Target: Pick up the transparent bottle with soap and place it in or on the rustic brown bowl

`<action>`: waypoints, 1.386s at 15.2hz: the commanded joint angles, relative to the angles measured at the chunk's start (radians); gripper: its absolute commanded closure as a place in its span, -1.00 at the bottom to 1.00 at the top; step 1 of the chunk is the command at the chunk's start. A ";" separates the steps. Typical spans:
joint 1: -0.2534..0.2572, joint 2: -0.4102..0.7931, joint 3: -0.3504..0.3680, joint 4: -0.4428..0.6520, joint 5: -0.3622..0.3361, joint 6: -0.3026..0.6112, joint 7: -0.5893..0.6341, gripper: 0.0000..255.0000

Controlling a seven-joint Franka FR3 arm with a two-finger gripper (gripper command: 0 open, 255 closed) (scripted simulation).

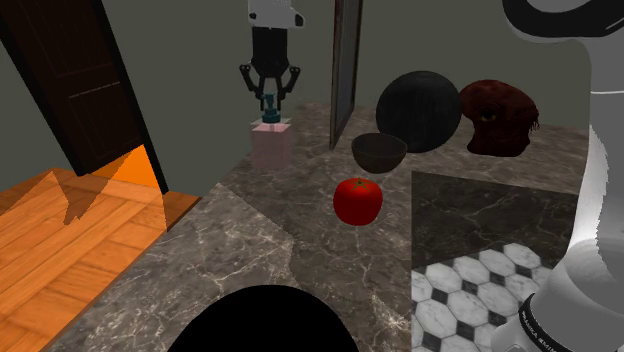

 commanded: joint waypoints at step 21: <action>-0.221 -0.113 -0.083 0.052 0.049 -0.188 -0.285 1.00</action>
